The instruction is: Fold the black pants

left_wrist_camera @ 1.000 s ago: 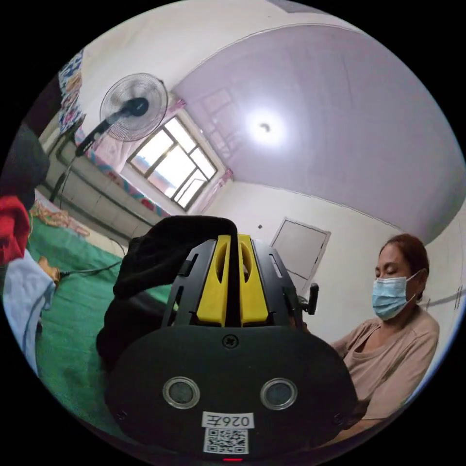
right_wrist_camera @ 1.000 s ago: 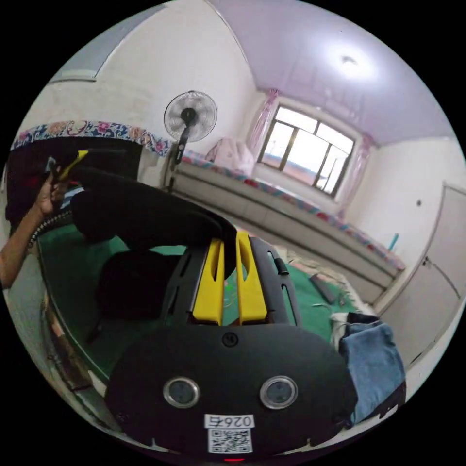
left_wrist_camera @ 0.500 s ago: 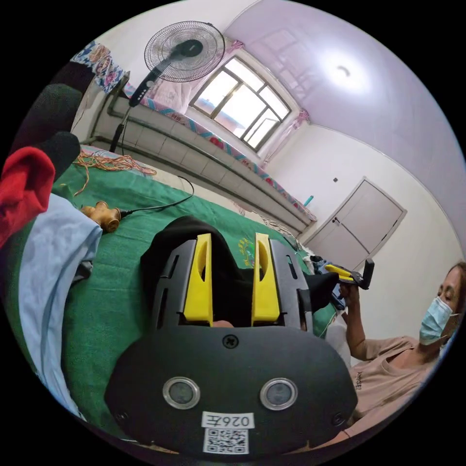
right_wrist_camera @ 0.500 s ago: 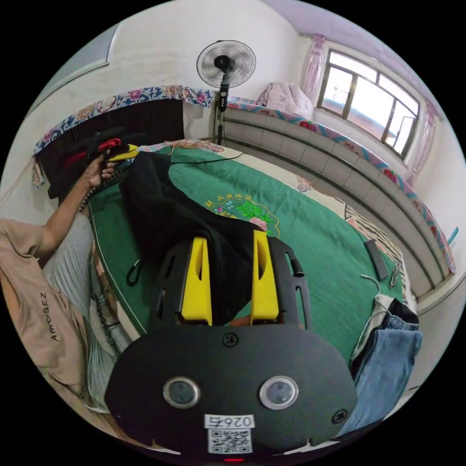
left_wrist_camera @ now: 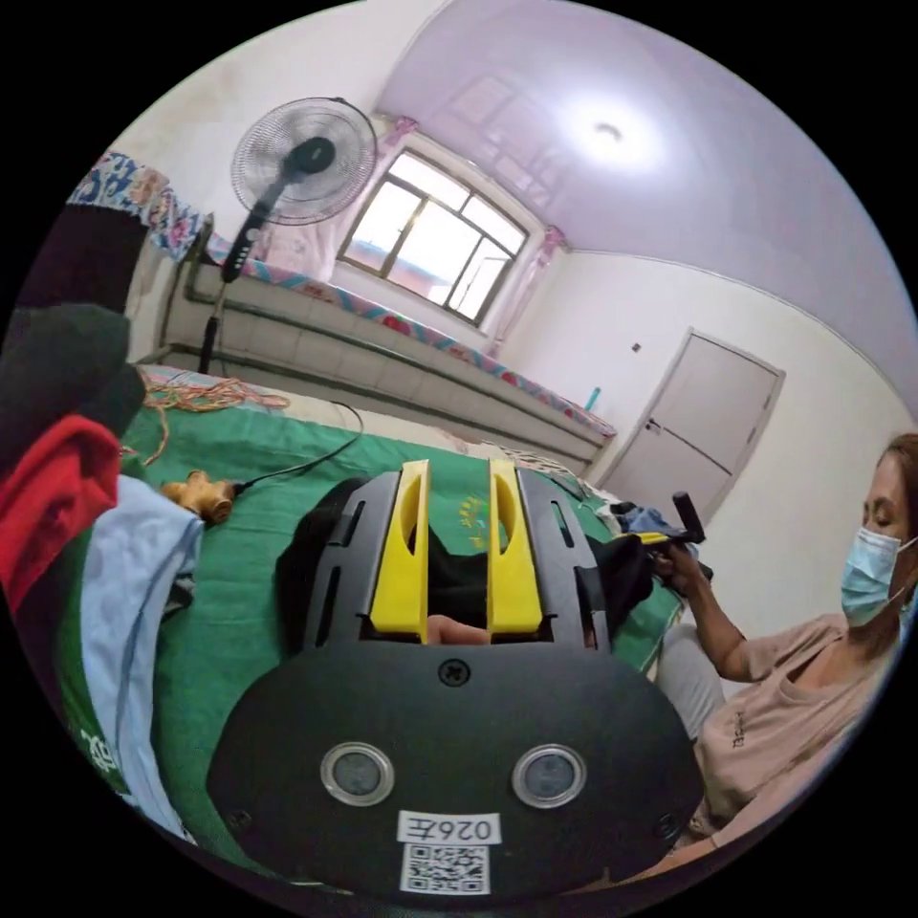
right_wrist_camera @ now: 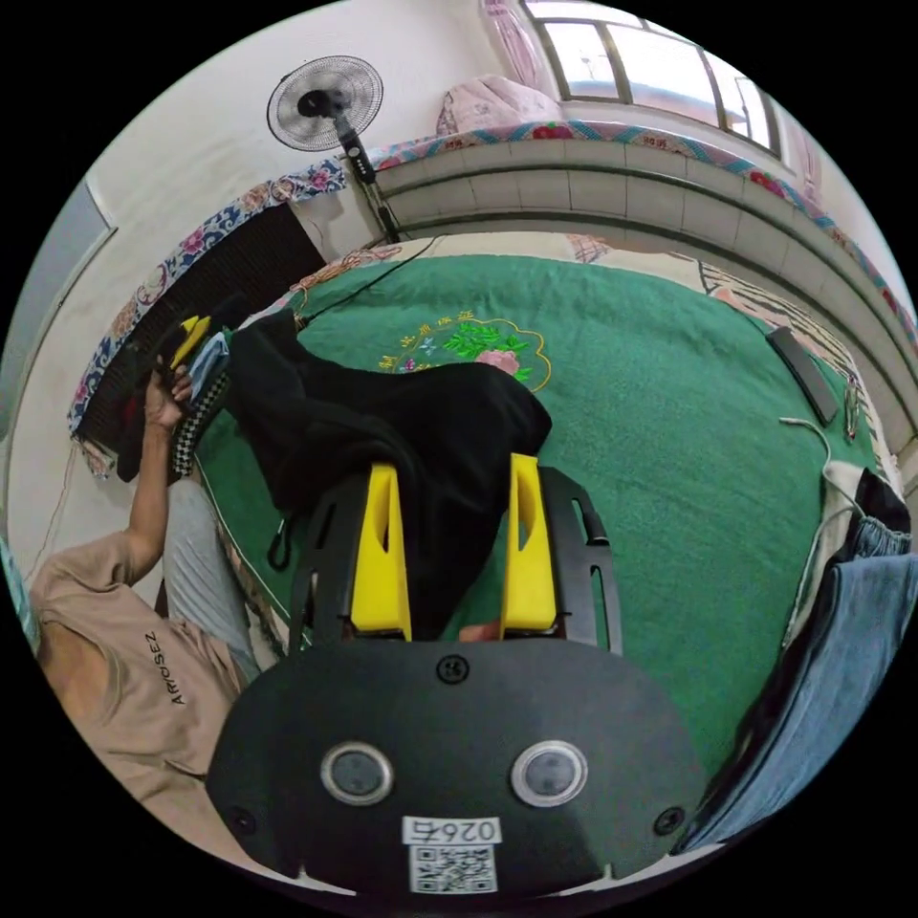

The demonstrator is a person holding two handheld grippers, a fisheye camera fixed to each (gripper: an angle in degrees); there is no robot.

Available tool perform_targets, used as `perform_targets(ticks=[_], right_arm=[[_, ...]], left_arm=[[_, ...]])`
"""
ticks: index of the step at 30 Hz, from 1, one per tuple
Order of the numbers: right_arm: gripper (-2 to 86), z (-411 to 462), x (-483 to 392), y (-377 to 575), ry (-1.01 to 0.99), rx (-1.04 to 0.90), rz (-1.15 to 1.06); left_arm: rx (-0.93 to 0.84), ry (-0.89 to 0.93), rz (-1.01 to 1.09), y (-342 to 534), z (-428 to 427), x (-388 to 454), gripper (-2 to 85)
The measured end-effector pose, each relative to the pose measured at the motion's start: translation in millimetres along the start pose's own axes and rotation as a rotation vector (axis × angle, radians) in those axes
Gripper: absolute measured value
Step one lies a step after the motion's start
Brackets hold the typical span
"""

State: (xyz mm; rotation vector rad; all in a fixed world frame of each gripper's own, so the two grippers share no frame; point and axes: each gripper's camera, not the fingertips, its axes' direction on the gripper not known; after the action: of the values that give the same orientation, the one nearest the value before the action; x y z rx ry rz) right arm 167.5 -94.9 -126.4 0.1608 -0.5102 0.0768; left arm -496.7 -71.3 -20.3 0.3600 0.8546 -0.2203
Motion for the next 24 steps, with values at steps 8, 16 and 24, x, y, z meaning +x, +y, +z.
perform_targets(ticks=[8, 16, 24], right_arm=[[11.9, -82, -119, 1, 0.230, 0.331, -0.182], [23.9, 55, -339, -64, 0.124, 0.101, -0.591], [0.6, 69, -322, -75, 0.706, 0.132, -0.603]], left_arm=[[0.055, -0.071, -0.179, 14, -13, -20, 13.9], [0.159, -0.051, -0.265, 24, -29, -27, 14.5], [0.188, -0.010, -0.338, 27, -22, -34, 20.3]])
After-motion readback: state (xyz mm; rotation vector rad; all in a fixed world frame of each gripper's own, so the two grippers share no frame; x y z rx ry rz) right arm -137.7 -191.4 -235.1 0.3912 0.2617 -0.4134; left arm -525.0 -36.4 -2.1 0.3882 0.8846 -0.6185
